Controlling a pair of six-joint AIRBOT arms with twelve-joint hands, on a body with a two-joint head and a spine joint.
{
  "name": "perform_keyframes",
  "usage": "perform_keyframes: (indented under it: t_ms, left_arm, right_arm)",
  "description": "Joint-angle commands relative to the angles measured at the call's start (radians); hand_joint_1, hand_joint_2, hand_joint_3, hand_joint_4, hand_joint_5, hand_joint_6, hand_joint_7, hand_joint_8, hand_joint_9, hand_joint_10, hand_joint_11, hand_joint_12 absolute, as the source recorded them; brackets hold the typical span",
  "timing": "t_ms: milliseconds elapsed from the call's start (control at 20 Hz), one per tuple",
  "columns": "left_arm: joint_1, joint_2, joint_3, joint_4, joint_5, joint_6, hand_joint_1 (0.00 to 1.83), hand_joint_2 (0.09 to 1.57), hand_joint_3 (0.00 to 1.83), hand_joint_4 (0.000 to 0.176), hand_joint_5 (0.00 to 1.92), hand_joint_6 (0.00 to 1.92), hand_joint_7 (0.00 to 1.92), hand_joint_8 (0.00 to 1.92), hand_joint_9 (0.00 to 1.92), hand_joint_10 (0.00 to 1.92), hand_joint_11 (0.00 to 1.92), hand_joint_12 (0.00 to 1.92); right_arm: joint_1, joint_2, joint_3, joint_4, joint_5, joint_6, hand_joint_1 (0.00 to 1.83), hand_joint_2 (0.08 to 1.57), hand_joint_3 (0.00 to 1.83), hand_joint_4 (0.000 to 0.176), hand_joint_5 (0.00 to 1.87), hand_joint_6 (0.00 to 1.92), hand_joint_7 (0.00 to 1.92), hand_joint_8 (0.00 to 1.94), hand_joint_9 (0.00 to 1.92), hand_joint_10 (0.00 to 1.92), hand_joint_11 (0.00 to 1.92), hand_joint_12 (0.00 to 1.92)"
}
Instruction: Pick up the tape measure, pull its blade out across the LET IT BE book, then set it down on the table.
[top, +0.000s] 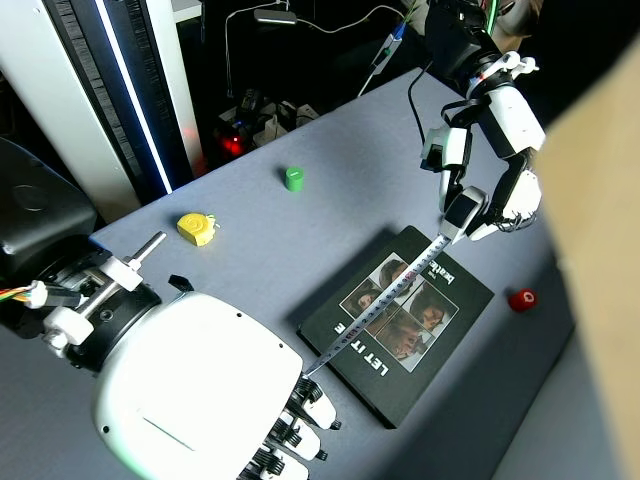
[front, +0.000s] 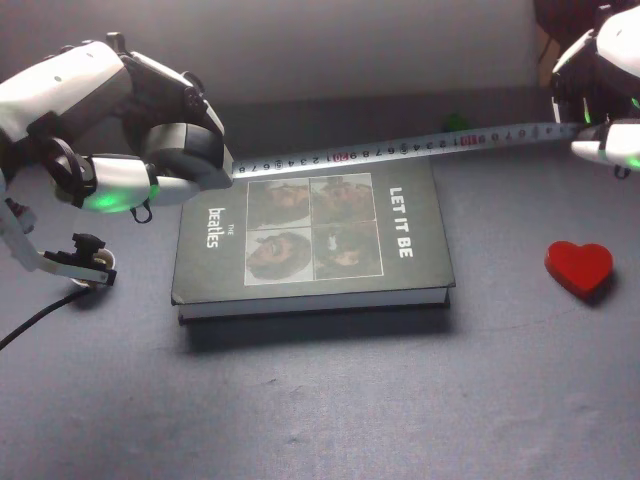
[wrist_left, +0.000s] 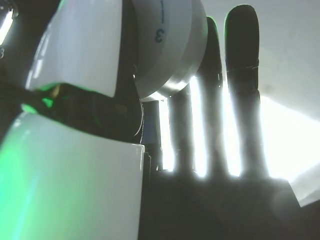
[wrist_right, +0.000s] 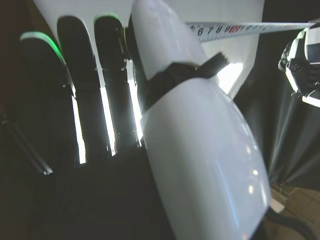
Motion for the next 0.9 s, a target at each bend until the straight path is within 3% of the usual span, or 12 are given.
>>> perform_keyframes:
  t_ms: [0, 400, 550, 850]
  left_arm:
    - [-0.009, 0.015, 0.004, 0.001, -0.119, 0.005, 1.38, 1.09, 0.00, 0.000, 1.07, 0.62, 1.04, 0.97, 0.87, 1.26, 0.79, 1.04]
    - [-0.005, 0.017, 0.003, -0.002, -0.123, 0.005, 1.38, 1.09, 0.00, 0.000, 1.06, 0.64, 1.04, 0.97, 0.87, 1.26, 0.79, 1.03]
    - [-0.005, 0.018, 0.002, -0.003, -0.123, 0.005, 1.38, 1.09, 0.00, 0.000, 1.07, 0.63, 1.03, 0.98, 0.87, 1.26, 0.79, 1.03]
    - [-0.005, 0.019, 0.001, -0.012, -0.125, 0.005, 1.38, 1.09, 0.00, 0.000, 1.07, 0.64, 1.04, 0.97, 0.87, 1.26, 0.79, 1.03]
  right_arm:
    - [0.013, 0.018, 0.012, -0.045, 0.088, -0.011, 1.18, 1.19, 0.00, 0.000, 0.80, 1.20, 0.89, 1.23, 0.74, 1.11, 0.68, 1.52]
    - [0.015, 0.031, 0.032, -0.062, 0.068, -0.010, 1.17, 1.20, 0.00, 0.001, 0.79, 1.21, 0.87, 1.27, 0.73, 1.12, 0.64, 1.51]
    - [0.017, 0.040, 0.035, -0.072, 0.059, -0.010, 1.17, 1.19, 0.00, 0.009, 0.81, 1.20, 0.87, 1.26, 0.73, 1.11, 0.65, 1.53]
    - [0.015, 0.039, 0.036, -0.072, 0.056, -0.009, 1.18, 1.19, 0.00, 0.004, 0.80, 1.20, 0.88, 1.25, 0.73, 1.12, 0.67, 1.53]
